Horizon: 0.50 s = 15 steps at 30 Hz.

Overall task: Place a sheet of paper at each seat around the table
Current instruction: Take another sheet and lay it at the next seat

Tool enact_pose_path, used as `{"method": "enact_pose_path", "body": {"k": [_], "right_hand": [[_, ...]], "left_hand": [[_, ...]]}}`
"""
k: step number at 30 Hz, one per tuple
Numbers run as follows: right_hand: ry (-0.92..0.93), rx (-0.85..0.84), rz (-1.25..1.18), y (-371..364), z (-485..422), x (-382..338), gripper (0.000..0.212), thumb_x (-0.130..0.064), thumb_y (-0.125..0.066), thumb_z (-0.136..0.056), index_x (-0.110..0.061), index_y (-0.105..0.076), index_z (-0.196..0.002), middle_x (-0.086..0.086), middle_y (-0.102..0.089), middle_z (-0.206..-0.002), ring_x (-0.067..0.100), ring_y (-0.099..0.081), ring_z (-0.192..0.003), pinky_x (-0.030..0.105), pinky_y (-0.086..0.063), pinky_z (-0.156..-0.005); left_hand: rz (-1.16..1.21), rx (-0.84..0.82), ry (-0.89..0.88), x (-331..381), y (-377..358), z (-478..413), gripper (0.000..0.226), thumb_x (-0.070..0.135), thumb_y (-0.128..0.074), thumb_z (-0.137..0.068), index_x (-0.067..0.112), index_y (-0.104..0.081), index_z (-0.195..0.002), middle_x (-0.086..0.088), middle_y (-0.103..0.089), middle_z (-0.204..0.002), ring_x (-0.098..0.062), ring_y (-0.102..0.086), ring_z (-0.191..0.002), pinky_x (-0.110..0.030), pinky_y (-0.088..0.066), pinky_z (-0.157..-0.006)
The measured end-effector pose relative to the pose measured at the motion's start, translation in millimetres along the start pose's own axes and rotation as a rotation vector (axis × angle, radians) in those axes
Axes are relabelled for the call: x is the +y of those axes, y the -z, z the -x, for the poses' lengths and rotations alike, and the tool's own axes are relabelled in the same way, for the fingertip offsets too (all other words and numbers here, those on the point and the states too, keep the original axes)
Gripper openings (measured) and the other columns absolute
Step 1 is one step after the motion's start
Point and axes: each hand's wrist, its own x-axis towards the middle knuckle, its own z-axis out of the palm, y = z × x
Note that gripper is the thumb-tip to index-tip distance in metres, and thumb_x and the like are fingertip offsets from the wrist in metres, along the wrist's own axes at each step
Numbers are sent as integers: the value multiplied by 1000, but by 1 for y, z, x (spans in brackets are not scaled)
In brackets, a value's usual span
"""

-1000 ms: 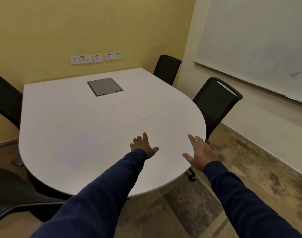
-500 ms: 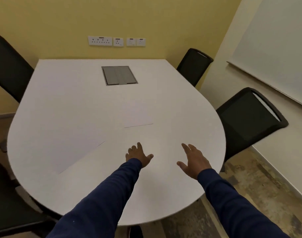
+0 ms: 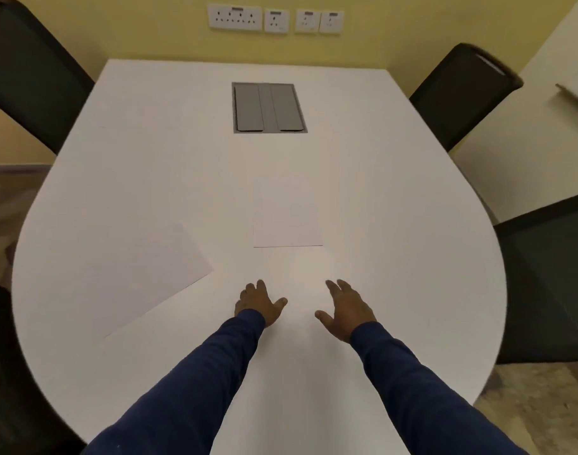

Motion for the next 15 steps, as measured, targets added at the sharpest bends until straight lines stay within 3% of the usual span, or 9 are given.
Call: {"method": "enact_pose_path", "body": {"k": [8,15], "right_hand": [[123,-86,25,3,-89,16,79,-48,-56,-95,-17,-19,-157,8,-8,-167,23,-14,-153,39,-31,-117],[173,-95,-23,6,-159,15,83,-49,-58,-94,-19,-14,-158,9,3,-168,26,-3,-155,42,-24,-122]], "left_hand": [[118,25,125,27,-4,-44,86,64,-42,-93,13,-15,-157,-11,-24,-158,-29,-28,-144,-44,-34,-112],[135,74,208,60,5,-92,90,64,-40,-94,12,-5,-158,-14,-2,-165,-28,-4,-153,-42,-17,-122]]}}
